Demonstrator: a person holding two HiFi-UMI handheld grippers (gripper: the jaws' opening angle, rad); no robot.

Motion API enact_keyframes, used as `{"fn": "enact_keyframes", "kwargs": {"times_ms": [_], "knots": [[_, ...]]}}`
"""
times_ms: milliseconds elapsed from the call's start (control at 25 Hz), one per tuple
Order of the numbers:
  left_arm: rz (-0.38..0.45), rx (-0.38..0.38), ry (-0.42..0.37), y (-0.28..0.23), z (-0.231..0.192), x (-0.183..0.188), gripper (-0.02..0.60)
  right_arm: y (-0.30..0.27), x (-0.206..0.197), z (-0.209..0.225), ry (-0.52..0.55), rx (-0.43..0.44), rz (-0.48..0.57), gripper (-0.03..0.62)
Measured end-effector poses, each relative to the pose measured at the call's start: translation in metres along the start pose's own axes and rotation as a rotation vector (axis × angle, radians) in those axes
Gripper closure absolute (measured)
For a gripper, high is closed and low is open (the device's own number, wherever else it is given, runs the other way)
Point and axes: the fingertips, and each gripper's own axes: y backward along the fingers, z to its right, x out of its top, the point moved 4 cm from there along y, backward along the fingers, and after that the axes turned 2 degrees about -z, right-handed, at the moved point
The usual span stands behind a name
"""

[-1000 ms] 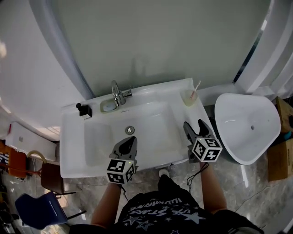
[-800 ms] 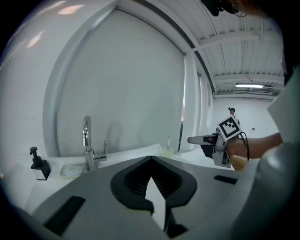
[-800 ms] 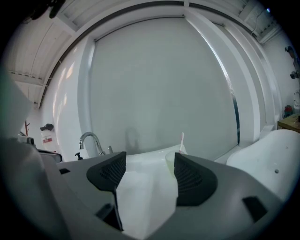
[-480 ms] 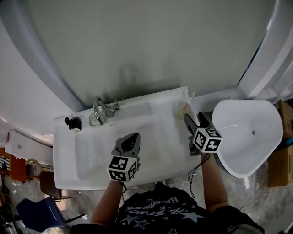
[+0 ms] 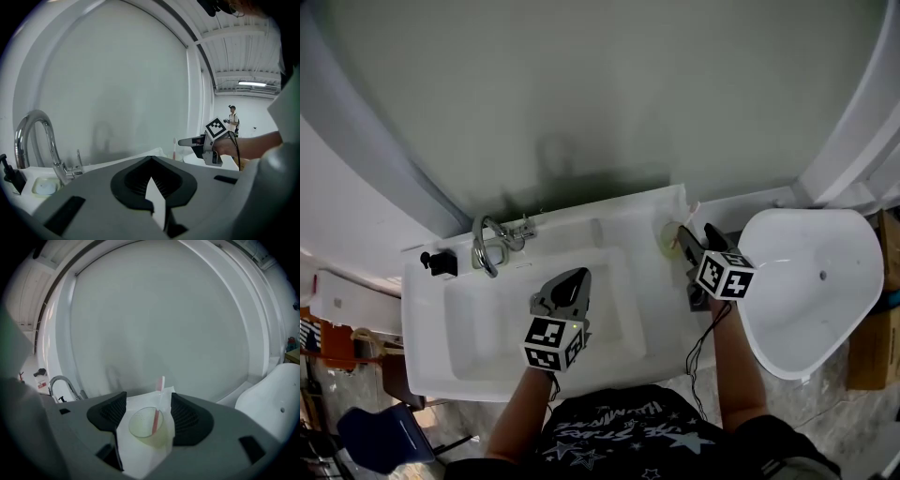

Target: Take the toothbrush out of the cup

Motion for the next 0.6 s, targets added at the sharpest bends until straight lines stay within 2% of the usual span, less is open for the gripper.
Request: {"fn": "enact_keyframes", "kwargs": {"times_ms": [120,240,600], "knots": [[-0.010,0.003,0.003,-0.010,-0.004,0.000,0.569,-0.016,-0.002,0.007,-0.021,0.006,-0.028,0.297],[-0.019,0.004,0.009,-0.019,-0.008,-0.001,0.569,-0.028,-0.005,0.013,-0.038,0.007,-0.057,0.349],[-0.044,0.004,0.021,-0.040,-0.018,-0.005,0.569,-0.048,-0.006,0.017,-0.016,0.041,-0.107,0.414]]}}
